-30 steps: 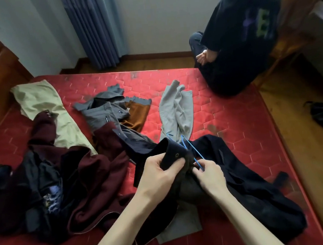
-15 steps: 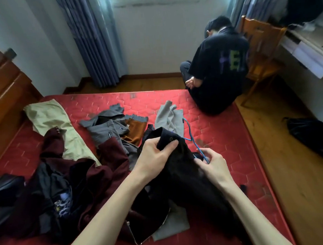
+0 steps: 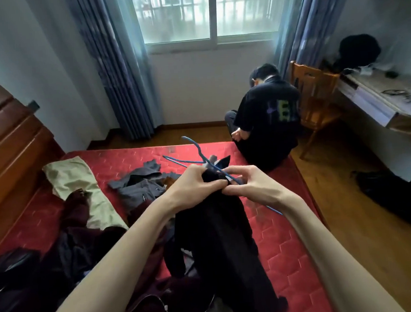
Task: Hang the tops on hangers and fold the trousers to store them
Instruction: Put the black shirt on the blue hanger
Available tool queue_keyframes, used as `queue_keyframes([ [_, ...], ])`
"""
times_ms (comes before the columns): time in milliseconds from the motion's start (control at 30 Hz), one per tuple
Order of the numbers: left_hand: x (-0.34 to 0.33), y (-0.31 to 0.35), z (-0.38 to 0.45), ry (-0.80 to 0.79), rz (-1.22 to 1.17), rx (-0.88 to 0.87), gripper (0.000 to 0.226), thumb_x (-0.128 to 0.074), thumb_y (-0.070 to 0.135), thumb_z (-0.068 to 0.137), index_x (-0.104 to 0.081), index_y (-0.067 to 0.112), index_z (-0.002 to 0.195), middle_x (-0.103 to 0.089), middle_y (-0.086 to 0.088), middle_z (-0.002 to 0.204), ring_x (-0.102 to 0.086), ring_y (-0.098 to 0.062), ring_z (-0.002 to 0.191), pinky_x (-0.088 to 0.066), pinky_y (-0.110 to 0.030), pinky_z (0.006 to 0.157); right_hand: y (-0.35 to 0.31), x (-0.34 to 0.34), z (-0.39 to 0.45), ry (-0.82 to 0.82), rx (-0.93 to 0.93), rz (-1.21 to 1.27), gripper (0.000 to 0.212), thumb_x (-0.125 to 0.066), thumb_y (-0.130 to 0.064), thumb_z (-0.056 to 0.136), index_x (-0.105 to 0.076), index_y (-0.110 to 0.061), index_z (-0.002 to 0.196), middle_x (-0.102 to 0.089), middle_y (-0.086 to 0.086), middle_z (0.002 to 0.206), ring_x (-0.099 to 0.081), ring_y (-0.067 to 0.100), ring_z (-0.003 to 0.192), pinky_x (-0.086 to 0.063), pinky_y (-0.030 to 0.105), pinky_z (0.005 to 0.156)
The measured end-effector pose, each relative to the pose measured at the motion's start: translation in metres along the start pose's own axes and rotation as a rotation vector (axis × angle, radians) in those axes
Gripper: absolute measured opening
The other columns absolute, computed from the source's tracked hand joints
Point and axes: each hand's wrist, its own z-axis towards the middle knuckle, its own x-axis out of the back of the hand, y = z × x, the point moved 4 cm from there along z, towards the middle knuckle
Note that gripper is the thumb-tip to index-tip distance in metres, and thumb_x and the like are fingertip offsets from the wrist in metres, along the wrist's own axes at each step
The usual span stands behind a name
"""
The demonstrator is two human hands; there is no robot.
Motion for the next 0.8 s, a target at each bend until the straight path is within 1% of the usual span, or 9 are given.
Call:
queue_keyframes([
  [100,0.0,-0.011,0.0,-0.03,0.031,0.019,0.021,-0.073,0.019,0.092,-0.081,0.034,0.081,-0.077,0.02,0.088,-0.059,0.02,0.083,-0.048,-0.015,0.066,0.01,-0.008,0.002,0.018,-0.021,-0.085,0.004,-0.076,-0.014,0.088,-0.077,-0.011,0.091,-0.06,-0.012,0.071,-0.053,0.001,0.067,-0.042,0.019,0.063],
  [133,-0.001,-0.015,0.0,-0.024,0.04,0.032,0.016,-0.073,0.02,0.092,-0.082,0.03,0.084,-0.078,0.013,0.082,-0.059,0.015,0.077,-0.046,-0.016,0.067,0.014,-0.01,0.003,0.047,-0.021,-0.102,0.014,-0.077,-0.021,0.087,-0.073,-0.008,0.082,-0.054,-0.012,0.067,-0.047,0.002,0.064,-0.037,0.021,0.058],
  [200,-0.003,-0.021,-0.003,0.003,0.035,0.026,0.015,-0.075,0.02,0.089,-0.083,0.033,0.087,-0.079,0.007,0.102,-0.061,0.013,0.092,-0.047,-0.014,0.078,0.022,-0.014,0.003,0.116,-0.003,-0.109,0.035,-0.075,-0.031,0.082,-0.062,0.0,0.073,-0.045,-0.011,0.063,-0.039,0.003,0.061,-0.031,0.024,0.053],
  [300,-0.005,-0.03,-0.011,0.041,-0.061,-0.005,0.023,-0.08,0.012,0.086,-0.082,0.031,0.098,-0.075,0.001,0.125,-0.065,-0.001,0.119,-0.05,-0.02,0.099,0.029,-0.017,0.005,0.216,0.035,-0.119,0.032,-0.074,-0.032,0.082,-0.064,-0.003,0.073,-0.049,-0.006,0.063,-0.042,0.006,0.063,-0.034,0.031,0.058],
  [433,-0.016,-0.062,-0.017,0.183,-0.105,0.057,0.034,-0.08,-0.002,0.078,-0.064,0.009,0.106,-0.077,-0.002,0.09,-0.072,-0.015,0.081,-0.055,-0.029,0.078,0.034,-0.009,0.006,0.37,0.015,-0.141,0.018,-0.078,-0.02,0.086,-0.072,-0.01,0.072,-0.059,-0.007,0.06,-0.047,0.005,0.06,-0.039,0.033,0.059],
  [600,-0.058,-0.11,-0.028,0.181,0.117,0.169,0.032,-0.073,0.0,0.08,-0.058,0.026,0.068,-0.059,0.011,0.067,-0.051,0.002,0.063,-0.046,-0.033,0.065,0.029,0.003,0.0,0.447,-0.002,-0.119,0.018,-0.077,-0.013,0.086,-0.073,-0.02,0.07,-0.063,-0.014,0.06,-0.052,0.002,0.061,-0.042,0.027,0.06],
  [667,-0.071,-0.13,-0.032,0.141,0.193,0.226,0.025,-0.075,0.009,0.085,-0.064,0.022,0.067,-0.063,0.004,0.07,-0.054,-0.003,0.069,-0.05,-0.039,0.07,0.03,0.013,-0.006,0.486,-0.027,-0.052,0.014,-0.077,-0.013,0.087,-0.075,-0.015,0.074,-0.066,-0.006,0.065,-0.055,0.007,0.066,-0.043,0.032,0.063],
  [733,-0.076,-0.15,-0.039,0.074,0.381,0.292,0.008,-0.072,0.025,0.094,-0.078,0.019,0.095,-0.073,-0.004,0.093,-0.061,-0.015,0.093,-0.05,-0.041,0.089,0.034,0.028,-0.014,0.531,-0.048,0.009,0.015,-0.078,-0.015,0.088,-0.075,-0.007,0.076,-0.066,0.002,0.067,-0.055,0.009,0.068,-0.043,0.034,0.063],
  [800,-0.073,-0.163,-0.047,0.043,0.408,0.328,0.024,-0.065,0.032,0.101,-0.076,0.02,0.118,-0.075,-0.007,0.11,-0.063,-0.023,0.113,-0.046,-0.04,0.098,0.04,0.041,-0.022,0.553,-0.078,0.016,0.021,-0.08,-0.021,0.087,-0.074,-0.002,0.081,-0.07,0.017,0.074,-0.057,0.017,0.072,-0.046,0.041,0.067],
])
